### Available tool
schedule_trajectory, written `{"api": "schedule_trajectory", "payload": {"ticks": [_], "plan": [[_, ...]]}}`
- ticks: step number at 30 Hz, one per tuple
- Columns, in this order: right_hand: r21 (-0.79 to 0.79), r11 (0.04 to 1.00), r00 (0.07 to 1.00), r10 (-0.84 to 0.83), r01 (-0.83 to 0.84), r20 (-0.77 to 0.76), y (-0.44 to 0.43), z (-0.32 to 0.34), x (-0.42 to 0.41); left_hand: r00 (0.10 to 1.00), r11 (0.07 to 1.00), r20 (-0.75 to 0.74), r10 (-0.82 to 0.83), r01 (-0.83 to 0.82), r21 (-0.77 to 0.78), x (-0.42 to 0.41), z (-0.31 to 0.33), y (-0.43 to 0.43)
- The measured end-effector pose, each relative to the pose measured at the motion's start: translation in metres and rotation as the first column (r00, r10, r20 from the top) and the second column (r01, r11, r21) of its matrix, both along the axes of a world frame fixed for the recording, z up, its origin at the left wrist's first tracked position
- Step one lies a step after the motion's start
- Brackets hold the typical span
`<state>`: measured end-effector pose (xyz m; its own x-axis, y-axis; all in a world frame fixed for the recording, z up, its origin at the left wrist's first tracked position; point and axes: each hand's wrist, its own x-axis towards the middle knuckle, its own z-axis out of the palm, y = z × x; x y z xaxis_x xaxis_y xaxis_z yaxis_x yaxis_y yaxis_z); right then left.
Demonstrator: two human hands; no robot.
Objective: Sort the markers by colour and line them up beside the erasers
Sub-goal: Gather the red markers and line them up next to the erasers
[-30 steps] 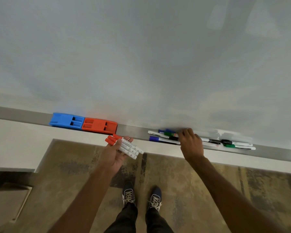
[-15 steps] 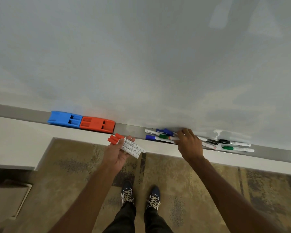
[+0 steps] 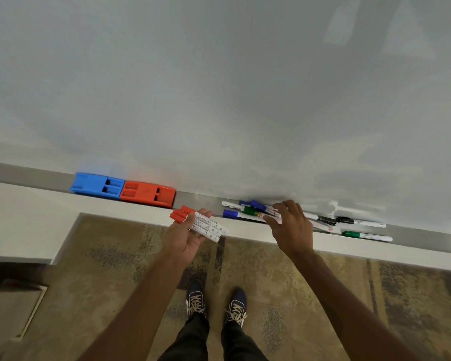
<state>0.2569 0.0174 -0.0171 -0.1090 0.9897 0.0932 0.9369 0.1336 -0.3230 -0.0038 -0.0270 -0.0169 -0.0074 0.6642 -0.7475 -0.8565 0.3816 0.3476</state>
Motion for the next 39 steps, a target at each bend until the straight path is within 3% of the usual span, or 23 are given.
{"api": "schedule_trajectory", "payload": {"ticks": [2, 5, 8, 11, 13, 20, 26, 29, 32, 33, 35, 37, 39], "plan": [[-0.121, 0.989, 0.961, -0.115, 0.087, -0.253, -0.005, 0.008, -0.015, 1.0, 1.0, 0.012, 0.027, -0.027, -0.004, 0.003, 0.002, 0.002], [-0.481, 0.876, 0.72, -0.33, -0.006, -0.61, -0.015, 0.02, -0.045, 0.997, 0.997, 0.004, 0.079, -0.079, 0.023, 0.01, 0.008, 0.006], [-0.648, 0.741, 0.425, -0.537, -0.176, -0.729, -0.028, 0.028, -0.074, 0.99, 0.987, -0.015, 0.138, -0.137, 0.082, 0.018, 0.013, 0.01], [-0.64, 0.739, 0.247, -0.593, -0.21, -0.766, -0.036, 0.027, -0.096, 0.985, 0.978, -0.03, 0.172, -0.167, 0.127, 0.023, 0.015, 0.011], [-0.634, 0.758, 0.243, -0.593, -0.155, -0.768, -0.036, 0.022, -0.105, 0.984, 0.975, -0.035, 0.176, -0.169, 0.141, 0.024, 0.014, 0.01], [-0.59, 0.801, 0.396, -0.512, -0.101, -0.763, -0.027, 0.011, -0.115, 0.993, 0.985, -0.039, 0.112, -0.106, 0.137, 0.017, 0.006, 0.013], [-0.6, 0.794, 0.402, -0.521, -0.096, -0.753, -0.008, 0.016, -0.121, 0.972, 0.999, -0.232, -0.05, 0.054, 0.009, 0.003, 0.004, 0.022], [-0.591, 0.802, 0.433, -0.504, -0.085, -0.747, 0.006, 0.014, -0.125, 0.892, 0.986, -0.428, -0.146, 0.094, -0.141, -0.005, 0.005, 0.022], [-0.599, 0.799, 0.506, -0.495, -0.056, -0.707, 0.017, 0.011, -0.131, 0.729, 0.961, -0.665, -0.164, -0.032, -0.273, -0.008, 0.01, 0.017], [-0.6, 0.799, 0.531, -0.488, -0.049, -0.693, 0.02, 0.009, -0.133, 0.6, 0.965, -0.778, -0.186, -0.036, -0.259, -0.007, 0.013, 0.014], [-0.605, 0.795, 0.566, -0.475, -0.053, -0.674, 0.025, 0.007, -0.138, 0.206, 0.975, -0.956, -0.208, 0.119, -0.187, -0.004, 0.015, 0.007], [-0.614, 0.787, 0.59, -0.47, -0.057, -0.657, 0.029, 0.003, -0.144, -0.129, 0.914, -0.981, -0.143, 0.364, -0.181, -0.007, 0.006, 0.001], [-0.618, 0.785, 0.604, -0.472, -0.043, -0.642, 0.031, 0.001, -0.147, -0.381, 0.759, -0.917, -0.12, 0.56, -0.332, -0.013, -0.01, 0.003]]}}
